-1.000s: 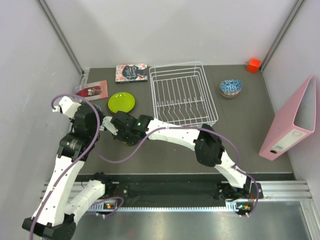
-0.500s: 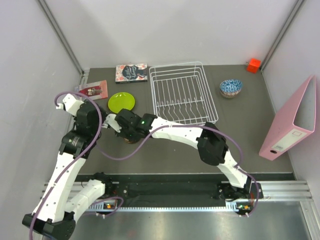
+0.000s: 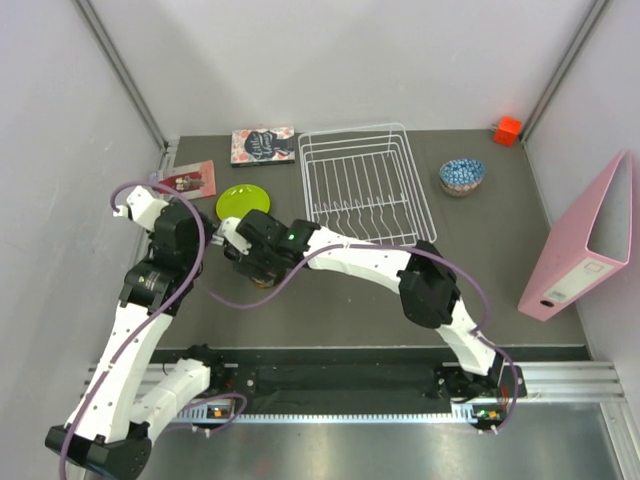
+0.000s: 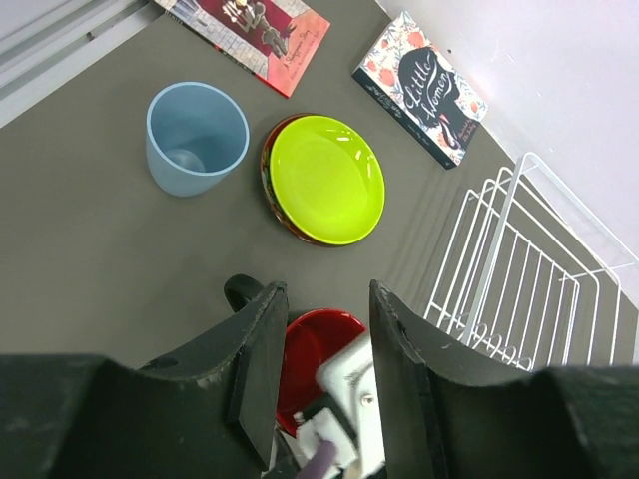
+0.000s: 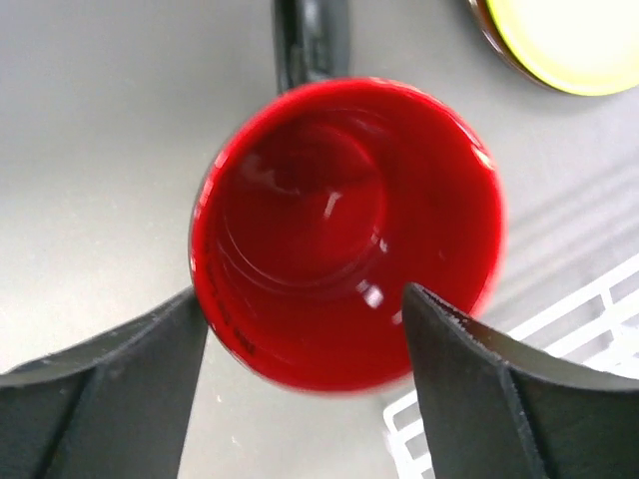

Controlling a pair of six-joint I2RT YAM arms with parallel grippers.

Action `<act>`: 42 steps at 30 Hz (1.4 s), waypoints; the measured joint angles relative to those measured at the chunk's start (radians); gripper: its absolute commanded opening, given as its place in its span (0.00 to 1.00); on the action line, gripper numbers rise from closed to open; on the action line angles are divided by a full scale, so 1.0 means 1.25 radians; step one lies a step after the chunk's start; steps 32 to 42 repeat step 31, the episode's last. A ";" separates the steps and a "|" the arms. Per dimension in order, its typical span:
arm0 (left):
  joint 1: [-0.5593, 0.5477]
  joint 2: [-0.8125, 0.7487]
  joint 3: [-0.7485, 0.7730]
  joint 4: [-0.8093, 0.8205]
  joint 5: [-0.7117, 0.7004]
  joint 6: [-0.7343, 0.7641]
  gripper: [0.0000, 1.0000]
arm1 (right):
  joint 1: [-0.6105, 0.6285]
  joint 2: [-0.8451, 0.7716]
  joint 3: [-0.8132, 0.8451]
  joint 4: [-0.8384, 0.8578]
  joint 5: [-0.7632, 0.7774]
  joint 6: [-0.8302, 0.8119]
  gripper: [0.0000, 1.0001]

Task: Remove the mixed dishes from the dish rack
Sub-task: Place the cup at the center of the board, then reset both arms

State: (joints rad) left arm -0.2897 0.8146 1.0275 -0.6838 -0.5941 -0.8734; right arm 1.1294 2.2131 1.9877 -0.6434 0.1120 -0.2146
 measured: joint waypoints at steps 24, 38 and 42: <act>0.000 0.238 0.096 -0.016 0.129 0.056 0.99 | 0.013 -0.865 -0.532 0.246 0.407 0.179 1.00; -0.004 0.299 0.103 -0.014 0.232 0.099 0.99 | 0.013 -0.941 -0.721 0.280 0.500 0.222 1.00; -0.004 0.299 0.103 -0.014 0.232 0.099 0.99 | 0.013 -0.941 -0.721 0.280 0.500 0.222 1.00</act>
